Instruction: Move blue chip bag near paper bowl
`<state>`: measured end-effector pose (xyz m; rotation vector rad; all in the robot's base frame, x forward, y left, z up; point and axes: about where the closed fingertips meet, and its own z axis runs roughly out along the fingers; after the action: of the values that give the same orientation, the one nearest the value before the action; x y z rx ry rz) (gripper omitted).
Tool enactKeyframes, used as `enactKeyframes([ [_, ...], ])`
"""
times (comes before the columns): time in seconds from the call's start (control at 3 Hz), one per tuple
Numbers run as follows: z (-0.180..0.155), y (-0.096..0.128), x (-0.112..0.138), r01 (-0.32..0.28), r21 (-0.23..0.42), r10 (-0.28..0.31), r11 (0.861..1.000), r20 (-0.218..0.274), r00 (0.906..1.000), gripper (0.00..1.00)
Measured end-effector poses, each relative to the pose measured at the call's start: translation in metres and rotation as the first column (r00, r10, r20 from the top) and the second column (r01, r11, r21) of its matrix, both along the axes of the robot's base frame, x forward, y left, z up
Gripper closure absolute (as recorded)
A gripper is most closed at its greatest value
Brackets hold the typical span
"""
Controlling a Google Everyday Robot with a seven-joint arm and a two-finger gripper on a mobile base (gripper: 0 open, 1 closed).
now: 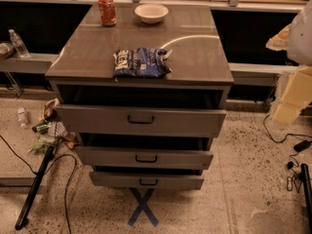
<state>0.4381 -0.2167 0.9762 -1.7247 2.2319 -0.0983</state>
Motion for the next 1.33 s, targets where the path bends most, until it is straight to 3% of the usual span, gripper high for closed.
enactKeyframes([
  [0.33,0.000,0.004,0.005,0.003,0.021,-0.003,1.000,0.009,1.0000,0.00],
  [0.67,-0.004,0.014,0.022,0.007,0.082,-0.009,0.997,0.026,0.9996,0.00],
  [1.0,-0.014,0.050,0.065,-0.058,0.209,0.044,0.976,0.072,0.9964,0.00],
  [1.33,-0.025,0.092,0.119,-0.088,0.346,0.045,0.934,0.130,0.9905,0.00],
])
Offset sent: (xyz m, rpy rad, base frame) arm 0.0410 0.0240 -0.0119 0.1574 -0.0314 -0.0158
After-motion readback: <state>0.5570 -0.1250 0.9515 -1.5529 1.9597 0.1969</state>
